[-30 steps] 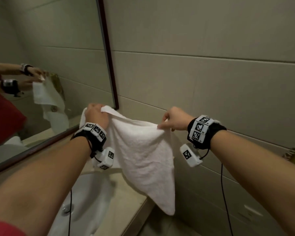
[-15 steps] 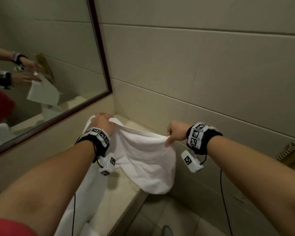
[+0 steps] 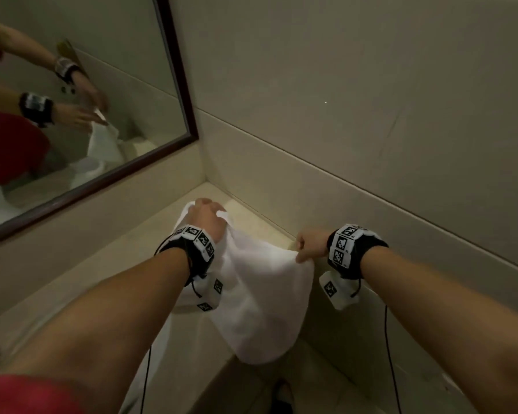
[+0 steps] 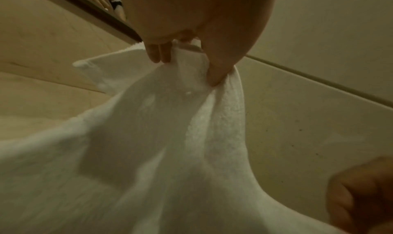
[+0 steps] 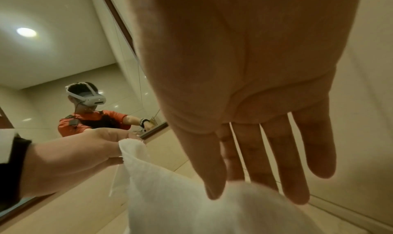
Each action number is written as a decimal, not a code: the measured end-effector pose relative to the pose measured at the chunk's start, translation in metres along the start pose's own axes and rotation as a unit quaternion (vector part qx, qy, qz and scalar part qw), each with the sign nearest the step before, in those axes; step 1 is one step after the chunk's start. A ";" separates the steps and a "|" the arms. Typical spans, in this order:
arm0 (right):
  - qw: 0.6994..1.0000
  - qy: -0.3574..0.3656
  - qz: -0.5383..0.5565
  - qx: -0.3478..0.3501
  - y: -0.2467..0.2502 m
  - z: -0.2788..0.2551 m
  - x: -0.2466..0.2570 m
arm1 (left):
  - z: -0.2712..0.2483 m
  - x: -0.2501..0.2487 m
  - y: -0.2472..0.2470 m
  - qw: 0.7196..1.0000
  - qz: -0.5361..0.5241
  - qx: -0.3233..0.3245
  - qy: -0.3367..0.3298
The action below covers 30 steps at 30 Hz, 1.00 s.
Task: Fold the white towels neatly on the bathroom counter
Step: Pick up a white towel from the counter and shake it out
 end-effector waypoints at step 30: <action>0.967 0.205 -0.048 0.141 -0.106 0.155 0.115 | -0.100 0.176 -0.086 0.902 -0.016 0.109 0.417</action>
Point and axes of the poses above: each hand's wrist, its own z-axis towards the middle knuckle, its own y-axis out of the back of the hand, x = y × z, the point moved 7 cm from there along z, towards the middle knuckle, and after that the axes turned 11 degrees about -x, right-handed, at the moved point
